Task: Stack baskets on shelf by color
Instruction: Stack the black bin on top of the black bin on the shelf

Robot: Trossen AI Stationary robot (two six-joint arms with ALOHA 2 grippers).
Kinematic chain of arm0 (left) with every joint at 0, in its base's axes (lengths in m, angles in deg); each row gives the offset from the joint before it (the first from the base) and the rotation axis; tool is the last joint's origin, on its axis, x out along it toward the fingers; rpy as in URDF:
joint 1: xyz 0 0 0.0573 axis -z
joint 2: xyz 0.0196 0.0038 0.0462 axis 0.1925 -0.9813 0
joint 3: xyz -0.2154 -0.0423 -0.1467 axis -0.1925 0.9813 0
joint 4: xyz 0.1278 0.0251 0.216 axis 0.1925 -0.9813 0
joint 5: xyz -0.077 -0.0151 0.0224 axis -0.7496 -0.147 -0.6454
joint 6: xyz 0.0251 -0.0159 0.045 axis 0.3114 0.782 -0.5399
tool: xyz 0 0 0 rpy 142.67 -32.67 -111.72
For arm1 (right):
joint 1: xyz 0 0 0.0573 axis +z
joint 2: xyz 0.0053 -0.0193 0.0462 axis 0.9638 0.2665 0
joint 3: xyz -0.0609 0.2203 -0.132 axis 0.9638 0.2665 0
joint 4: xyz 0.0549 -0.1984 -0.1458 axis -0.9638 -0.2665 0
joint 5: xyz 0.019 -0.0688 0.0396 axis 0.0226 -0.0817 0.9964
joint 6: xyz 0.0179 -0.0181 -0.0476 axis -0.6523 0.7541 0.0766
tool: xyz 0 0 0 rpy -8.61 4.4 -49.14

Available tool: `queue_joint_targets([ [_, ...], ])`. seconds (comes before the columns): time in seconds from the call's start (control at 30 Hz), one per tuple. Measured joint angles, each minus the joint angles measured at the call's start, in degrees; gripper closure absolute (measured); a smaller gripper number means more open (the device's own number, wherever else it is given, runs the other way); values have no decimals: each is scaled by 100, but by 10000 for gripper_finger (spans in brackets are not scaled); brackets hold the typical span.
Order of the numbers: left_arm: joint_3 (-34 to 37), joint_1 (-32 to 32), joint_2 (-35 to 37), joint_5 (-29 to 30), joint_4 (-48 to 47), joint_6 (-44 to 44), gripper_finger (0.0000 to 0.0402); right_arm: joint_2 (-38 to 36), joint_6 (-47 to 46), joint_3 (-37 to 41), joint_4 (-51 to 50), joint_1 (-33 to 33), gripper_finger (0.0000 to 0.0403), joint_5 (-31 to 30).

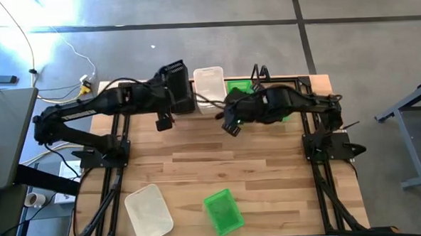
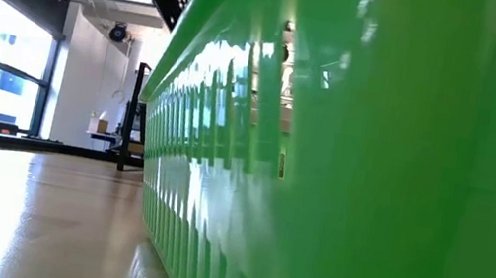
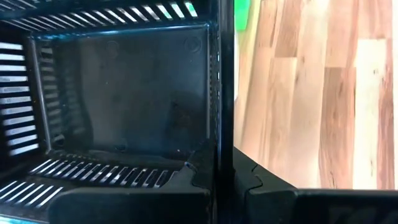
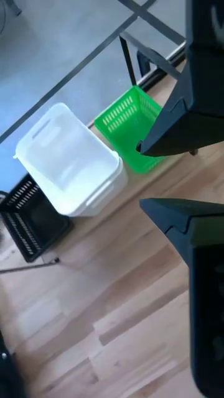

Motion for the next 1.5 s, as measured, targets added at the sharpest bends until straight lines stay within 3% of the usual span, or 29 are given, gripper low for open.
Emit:
queue_joint_targets([
  [0.63, 0, 13, -1302, 241, -472, 138, 401, -204, 842, 2, -2, -433, 297, 110],
  [1.5, 2, -643, -2162, 115, -546, -265, 401, -204, 883, 7, -2, -427, 297, 421],
])
